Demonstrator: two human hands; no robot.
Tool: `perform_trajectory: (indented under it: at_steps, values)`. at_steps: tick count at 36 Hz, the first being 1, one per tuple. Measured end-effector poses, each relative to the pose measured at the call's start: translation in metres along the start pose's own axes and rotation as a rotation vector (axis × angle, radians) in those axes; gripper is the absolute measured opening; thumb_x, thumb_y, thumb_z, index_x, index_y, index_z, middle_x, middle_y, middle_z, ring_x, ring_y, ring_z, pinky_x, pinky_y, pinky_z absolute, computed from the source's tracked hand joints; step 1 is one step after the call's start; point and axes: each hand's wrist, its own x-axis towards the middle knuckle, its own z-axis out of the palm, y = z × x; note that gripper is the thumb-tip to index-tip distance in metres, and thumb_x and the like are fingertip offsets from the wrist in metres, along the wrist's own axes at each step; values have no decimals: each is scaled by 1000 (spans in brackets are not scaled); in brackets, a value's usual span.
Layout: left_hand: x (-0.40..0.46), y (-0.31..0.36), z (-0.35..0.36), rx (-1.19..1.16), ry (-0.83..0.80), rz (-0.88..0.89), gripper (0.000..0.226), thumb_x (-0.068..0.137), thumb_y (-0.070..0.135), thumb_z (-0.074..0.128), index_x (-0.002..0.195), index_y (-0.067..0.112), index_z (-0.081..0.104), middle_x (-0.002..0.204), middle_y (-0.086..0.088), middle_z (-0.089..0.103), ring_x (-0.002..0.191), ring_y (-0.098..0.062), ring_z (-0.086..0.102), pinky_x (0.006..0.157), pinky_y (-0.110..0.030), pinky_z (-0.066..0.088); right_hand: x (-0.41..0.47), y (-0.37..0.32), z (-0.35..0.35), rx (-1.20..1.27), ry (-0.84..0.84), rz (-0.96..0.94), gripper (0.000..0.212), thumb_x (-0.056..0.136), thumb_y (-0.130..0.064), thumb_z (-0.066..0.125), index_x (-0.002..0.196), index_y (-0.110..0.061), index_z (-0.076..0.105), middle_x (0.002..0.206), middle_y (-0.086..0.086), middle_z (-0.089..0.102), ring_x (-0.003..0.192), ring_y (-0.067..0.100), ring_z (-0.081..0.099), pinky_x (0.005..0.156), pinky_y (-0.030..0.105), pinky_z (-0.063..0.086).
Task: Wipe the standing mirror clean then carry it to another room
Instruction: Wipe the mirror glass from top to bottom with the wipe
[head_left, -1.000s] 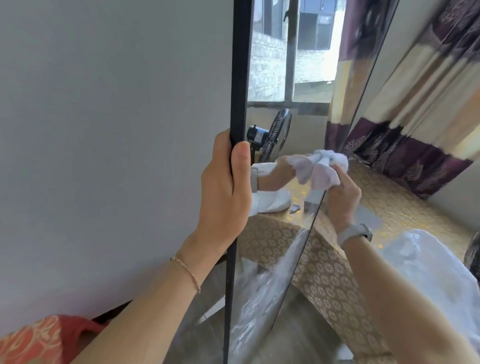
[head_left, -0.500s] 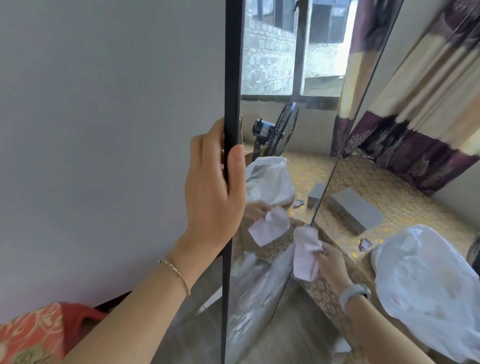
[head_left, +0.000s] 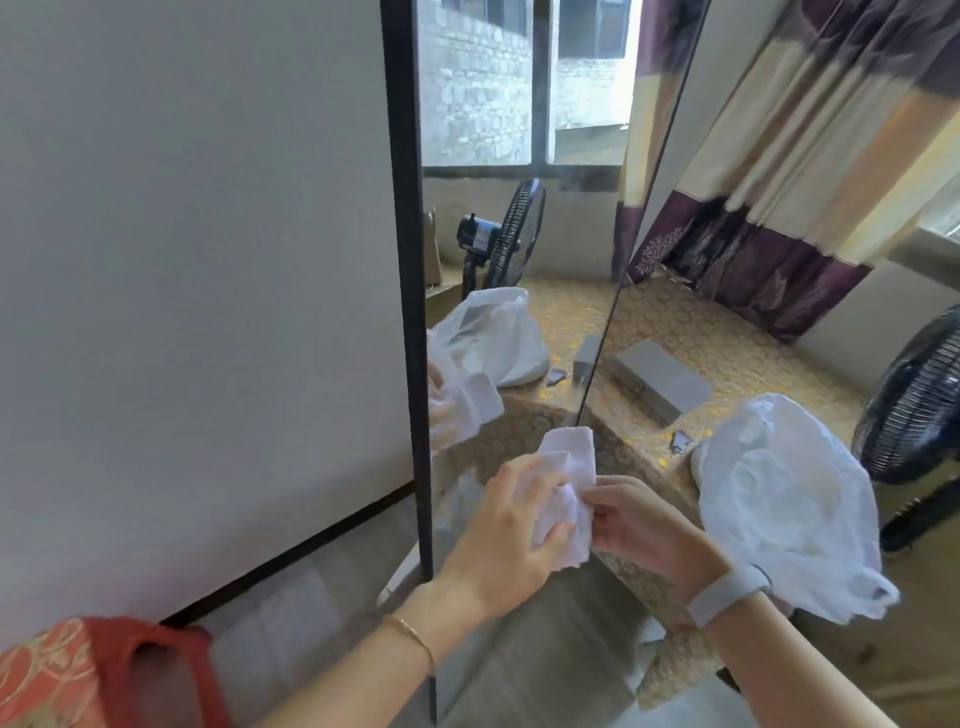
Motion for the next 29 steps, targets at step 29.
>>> perform_trajectory:
  at_steps: [29]
  values:
    - [13,-2,-14,53,178,-95,39,87,40,55,123,26,51,119,12,55,95,-5,57,80,-17,46,7,20,9,-235,283,-432,40,76,-43,64,97,-10,55,94,13,60,82,29,59,71,43,47]
